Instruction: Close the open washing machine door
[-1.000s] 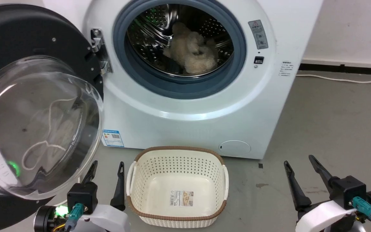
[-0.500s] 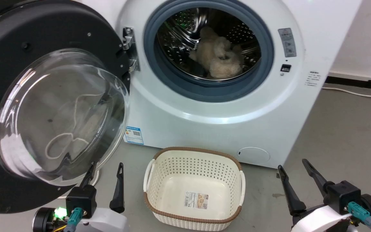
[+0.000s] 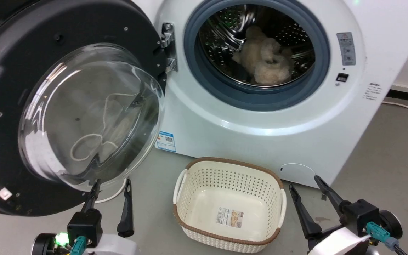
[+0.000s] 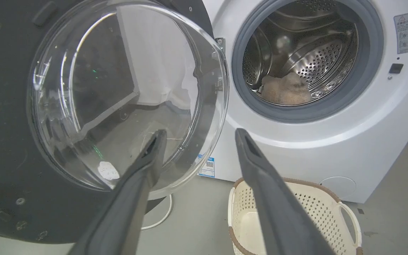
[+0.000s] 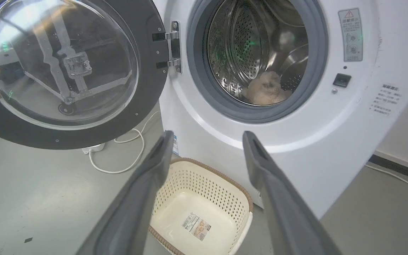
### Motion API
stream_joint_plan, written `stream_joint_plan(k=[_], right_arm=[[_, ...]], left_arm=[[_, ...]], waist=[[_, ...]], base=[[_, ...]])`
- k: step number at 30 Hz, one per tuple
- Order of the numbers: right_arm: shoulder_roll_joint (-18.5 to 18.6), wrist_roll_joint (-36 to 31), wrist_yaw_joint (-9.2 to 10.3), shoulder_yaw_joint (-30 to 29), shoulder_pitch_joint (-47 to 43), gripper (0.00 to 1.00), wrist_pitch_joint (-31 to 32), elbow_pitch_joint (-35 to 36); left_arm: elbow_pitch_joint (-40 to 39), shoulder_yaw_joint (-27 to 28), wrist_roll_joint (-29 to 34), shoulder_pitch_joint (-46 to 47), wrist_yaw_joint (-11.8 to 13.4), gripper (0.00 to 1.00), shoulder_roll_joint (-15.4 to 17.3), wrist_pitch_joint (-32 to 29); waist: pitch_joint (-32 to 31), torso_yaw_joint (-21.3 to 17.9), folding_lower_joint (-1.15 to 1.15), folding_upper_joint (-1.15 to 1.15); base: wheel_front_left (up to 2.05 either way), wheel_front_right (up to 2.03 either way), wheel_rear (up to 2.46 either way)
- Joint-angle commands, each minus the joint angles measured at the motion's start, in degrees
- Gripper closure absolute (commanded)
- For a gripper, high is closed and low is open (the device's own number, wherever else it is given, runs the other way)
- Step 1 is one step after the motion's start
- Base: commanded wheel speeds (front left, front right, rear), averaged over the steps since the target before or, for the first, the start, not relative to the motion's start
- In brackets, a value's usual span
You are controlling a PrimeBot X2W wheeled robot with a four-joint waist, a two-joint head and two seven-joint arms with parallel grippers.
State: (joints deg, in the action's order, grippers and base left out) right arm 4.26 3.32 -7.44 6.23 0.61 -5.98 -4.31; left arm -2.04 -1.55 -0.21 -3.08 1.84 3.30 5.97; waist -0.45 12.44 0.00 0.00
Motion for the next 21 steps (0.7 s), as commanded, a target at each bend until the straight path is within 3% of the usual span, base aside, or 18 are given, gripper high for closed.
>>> stream_joint_plan(k=[1, 21], right_arm=[[0.5, 0.4, -0.02, 0.4, 0.8, 0.00, -0.5, -0.4], [2.1, 2.6, -0.03, 3.9, 1.4, 0.00, -3.2, -2.4]], left_arm=[[-0.3, 0.0, -0.6, -0.9, 0.2, 0.00, 0.2, 0.5], [-1.4, -1.4, -0.4, -2.1, 1.4, 0.00, 0.1, 3.2]], waist=[[0.0, 0.4, 0.00, 0.00], [0.2, 5.7, 0.00, 0.00]], base=[[-0.10, -0.10, -0.10], [-0.05, -0.05, -0.05]])
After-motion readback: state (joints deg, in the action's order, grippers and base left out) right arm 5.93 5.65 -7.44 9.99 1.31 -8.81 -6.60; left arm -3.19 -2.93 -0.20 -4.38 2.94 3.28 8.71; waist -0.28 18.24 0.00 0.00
